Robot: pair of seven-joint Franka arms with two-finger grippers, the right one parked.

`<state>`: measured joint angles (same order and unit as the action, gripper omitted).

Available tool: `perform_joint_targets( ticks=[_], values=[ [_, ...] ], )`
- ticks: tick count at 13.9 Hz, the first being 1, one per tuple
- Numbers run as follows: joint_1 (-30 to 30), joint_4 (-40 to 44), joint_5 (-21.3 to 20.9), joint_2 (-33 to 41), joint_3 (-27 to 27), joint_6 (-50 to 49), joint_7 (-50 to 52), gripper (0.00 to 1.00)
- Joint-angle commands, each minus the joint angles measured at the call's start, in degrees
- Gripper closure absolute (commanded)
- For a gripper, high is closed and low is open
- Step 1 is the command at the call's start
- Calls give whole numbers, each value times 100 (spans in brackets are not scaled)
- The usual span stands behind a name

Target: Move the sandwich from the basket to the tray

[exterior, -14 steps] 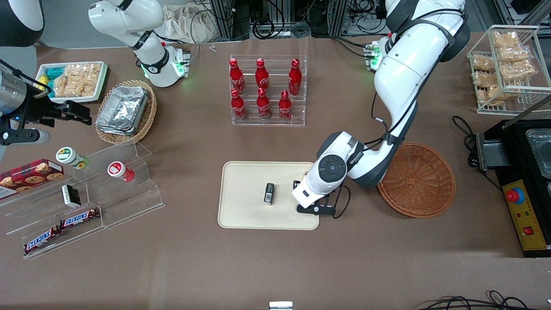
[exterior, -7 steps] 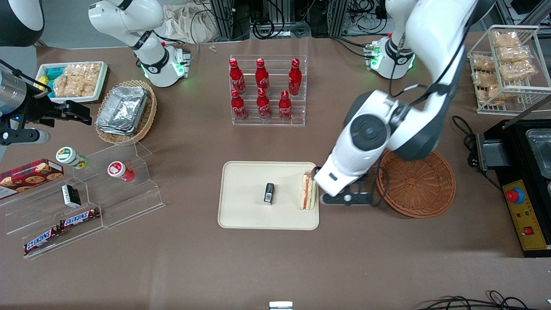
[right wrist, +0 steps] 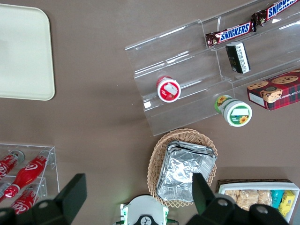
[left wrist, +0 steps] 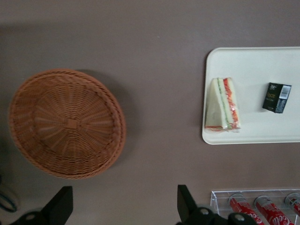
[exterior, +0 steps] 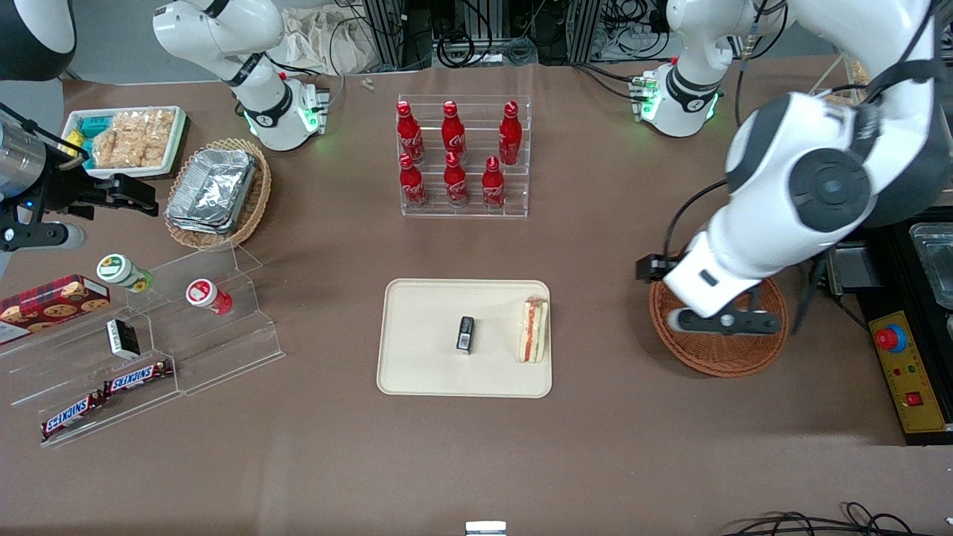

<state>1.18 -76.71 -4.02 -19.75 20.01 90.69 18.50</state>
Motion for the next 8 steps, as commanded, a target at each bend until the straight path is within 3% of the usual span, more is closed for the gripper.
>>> perform_joint_targets(
  ticks=[1, 6, 8],
  values=[
    [-477, -300, 103, 672, 29, -331, -110, 0],
    [-1443, -925, 585, 1833, 12, -534, -180, 0],
    [-1638, -943, 604, 2035, -6, -692, -670, 0]
  ],
)
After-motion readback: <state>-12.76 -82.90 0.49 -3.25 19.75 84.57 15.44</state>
